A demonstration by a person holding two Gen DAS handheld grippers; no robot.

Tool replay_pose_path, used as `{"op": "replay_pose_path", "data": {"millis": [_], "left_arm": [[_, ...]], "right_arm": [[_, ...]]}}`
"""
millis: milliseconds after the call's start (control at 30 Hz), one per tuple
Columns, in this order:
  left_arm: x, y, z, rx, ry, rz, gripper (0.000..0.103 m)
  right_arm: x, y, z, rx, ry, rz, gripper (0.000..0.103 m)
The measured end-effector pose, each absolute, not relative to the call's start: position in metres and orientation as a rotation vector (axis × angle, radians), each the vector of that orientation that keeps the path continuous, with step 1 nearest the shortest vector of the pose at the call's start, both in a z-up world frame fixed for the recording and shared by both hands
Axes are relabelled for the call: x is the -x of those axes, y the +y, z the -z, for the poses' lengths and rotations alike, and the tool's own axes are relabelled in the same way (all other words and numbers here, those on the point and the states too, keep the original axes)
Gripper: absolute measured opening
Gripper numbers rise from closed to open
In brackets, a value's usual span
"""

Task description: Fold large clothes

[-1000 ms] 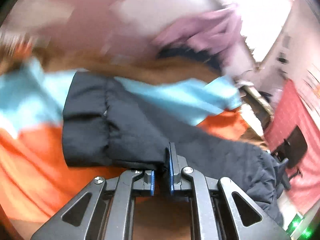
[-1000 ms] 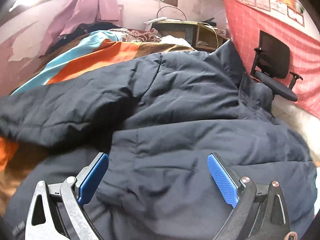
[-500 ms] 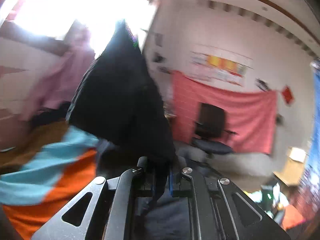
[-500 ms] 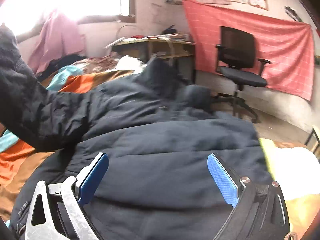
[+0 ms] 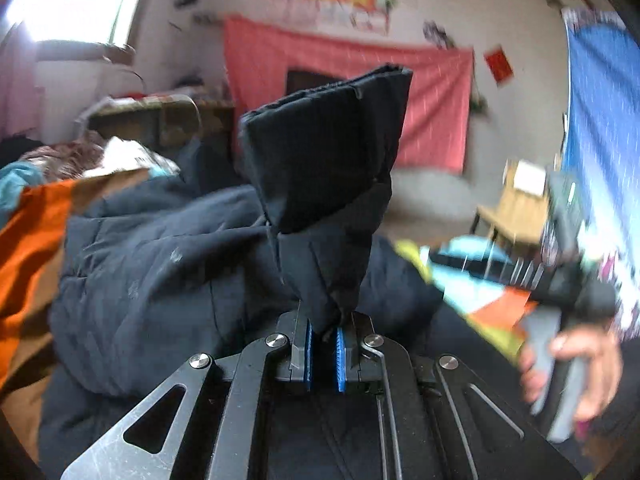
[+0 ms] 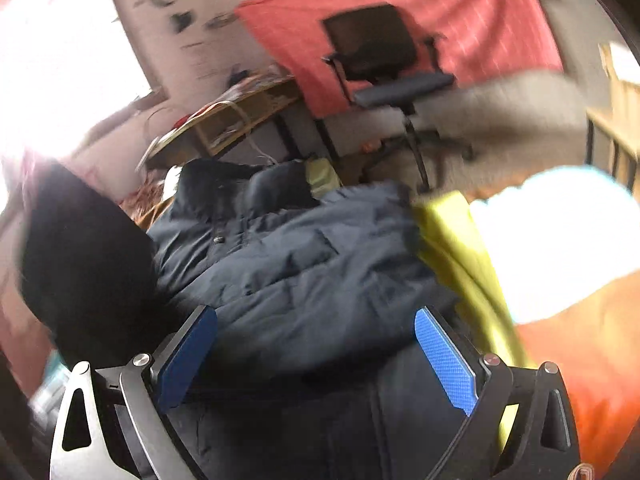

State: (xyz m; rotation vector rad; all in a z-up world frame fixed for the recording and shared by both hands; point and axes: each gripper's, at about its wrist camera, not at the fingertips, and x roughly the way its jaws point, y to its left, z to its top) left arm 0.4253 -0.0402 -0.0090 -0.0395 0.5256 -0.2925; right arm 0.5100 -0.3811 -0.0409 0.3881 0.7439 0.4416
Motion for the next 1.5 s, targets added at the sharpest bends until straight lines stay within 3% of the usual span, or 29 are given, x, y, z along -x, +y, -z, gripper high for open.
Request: {"op": "replay_pose_path", "data": {"millis": [167,300,333,500,533,633,700,733,767,800,900,1133,1333,1433,1500], "left_arm": [[-0.452,-0.066,0.061,-0.058,0.706,0.302,0.007],[-0.438,-0.059,0.079,-0.030,0.744,0.317,0.011],[-0.438,-0.055,0.080,-0.018,0.750,0.329,0.014],[-0.437,-0.040,0.075,0.048,0.780,0.411,0.052],[-0.434,-0.039,0.073,0.046,0.779,0.419,0.054],[-0.425,-0.038,0.068,0.036,0.790,0.437,0.056],[-0.411,-0.035,0.058,0.045,0.774,0.439,0.056],[-0.405,-0.029,0.054,0.056,0.764,0.434,0.058],[-0.399,-0.019,0.050,0.070,0.751,0.422,0.060],[-0.388,-0.023,0.044,0.079,0.739,0.400,0.061],[-0.380,0.002,0.035,0.096,0.707,0.316,0.062],[-0.387,0.062,0.031,0.131,0.685,0.067,0.062],[-0.388,0.089,0.039,0.194,0.703,-0.017,0.062],[-0.389,0.096,0.041,0.199,0.704,-0.029,0.062],[-0.391,0.097,0.039,0.187,0.701,-0.035,0.062]], "right_arm": [[-0.516,-0.407,0.064,-0.647,0.794,-0.504,0.100],[-0.522,-0.410,0.077,-0.803,0.831,-0.601,0.100],[-0.522,-0.407,0.079,-0.816,0.844,-0.627,0.100],[-0.517,-0.396,0.080,-0.870,0.861,-0.730,0.099],[-0.517,-0.395,0.080,-0.869,0.871,-0.722,0.098],[-0.517,-0.387,0.084,-0.849,0.912,-0.703,0.079],[-0.514,-0.384,0.085,-0.793,0.947,-0.664,0.051],[-0.514,-0.383,0.086,-0.766,0.966,-0.640,0.046],[-0.512,-0.383,0.088,-0.734,0.984,-0.616,0.034],[-0.510,-0.382,0.088,-0.710,0.992,-0.608,0.018],[-0.504,-0.379,0.074,-0.635,0.954,-0.593,0.008],[-0.510,-0.366,0.003,-0.441,0.728,-0.517,0.006],[-0.541,-0.346,0.026,-0.287,0.773,-0.394,0.007],[-0.542,-0.346,0.047,-0.204,0.794,-0.344,0.015],[-0.541,-0.346,0.056,-0.176,0.801,-0.293,0.030]]}}
